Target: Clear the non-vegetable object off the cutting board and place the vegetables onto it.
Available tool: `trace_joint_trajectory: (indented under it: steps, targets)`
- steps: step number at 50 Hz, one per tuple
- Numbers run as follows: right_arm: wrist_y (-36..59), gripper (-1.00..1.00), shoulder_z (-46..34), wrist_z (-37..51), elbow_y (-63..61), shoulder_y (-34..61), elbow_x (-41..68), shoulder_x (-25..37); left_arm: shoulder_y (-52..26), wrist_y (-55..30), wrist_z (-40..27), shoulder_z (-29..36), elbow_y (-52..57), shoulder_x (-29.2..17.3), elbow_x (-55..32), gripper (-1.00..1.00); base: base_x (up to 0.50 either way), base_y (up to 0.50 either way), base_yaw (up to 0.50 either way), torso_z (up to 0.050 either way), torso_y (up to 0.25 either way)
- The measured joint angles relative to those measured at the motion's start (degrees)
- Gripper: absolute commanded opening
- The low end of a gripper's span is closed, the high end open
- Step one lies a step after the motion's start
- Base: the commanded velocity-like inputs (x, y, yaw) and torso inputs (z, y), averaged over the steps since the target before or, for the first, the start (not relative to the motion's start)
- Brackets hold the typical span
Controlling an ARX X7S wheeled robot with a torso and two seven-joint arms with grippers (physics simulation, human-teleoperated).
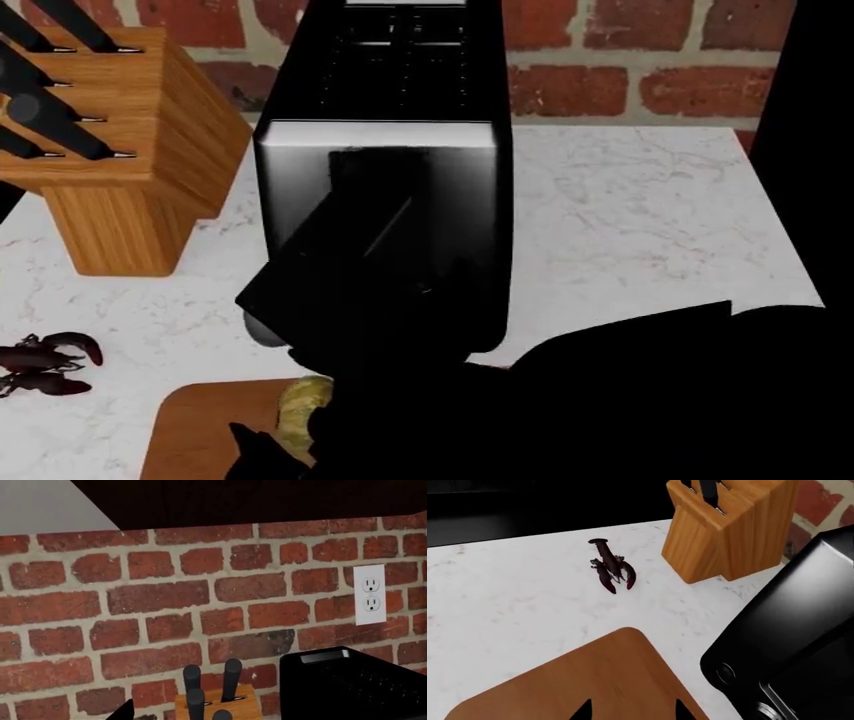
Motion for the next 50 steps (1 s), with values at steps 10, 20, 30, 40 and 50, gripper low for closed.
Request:
trace_joint_trajectory:
  steps: [10, 20, 30, 40, 50]
  targets:
    - [-0.9, -1.0, -1.8, -0.2, -0.6, -2.5, -1.3, 0.1, 0.5, 0.3, 0.0, -0.4, 0.1, -0.2, 0.2, 1.0, 0.0, 0.0, 0.0, 0.001, 0.001]
    - [-1.8, 1.0, -1.9, -0.1, -1.0, -2.6, -2.7, 0.1, 1.5, 0.9, 0.1, -0.7, 0.2, -0.5, 0.7, 1.0, 0.0, 0.0, 0.0, 0.0, 0.0]
    - [-1.3, 1.0, -0.4, 4.2, -2.2, 0.4, 2.0, 0.5, 2.4, 1.4, 0.1, -1.1, 0.3, -0.8, 0.9, 1.0, 0.0, 0.0, 0.0, 0.0, 0.001]
    - [-3.1, 1.0, 1.4, 16.5, -5.2, 6.7, 15.4, 3.4, 2.6, 1.5, 0.0, -1.4, 0.6, -0.9, 0.6, 1.0, 0.0, 0.0, 0.0, 0.0, 0.0]
    - [-7.0, 1.0, 4.2, 26.8, -7.8, 10.0, 20.7, 7.2, 2.2, 1.2, -0.2, -1.4, 0.8, -0.7, 0.4, 1.0, 0.0, 0.0, 0.0, 0.0, 0.0]
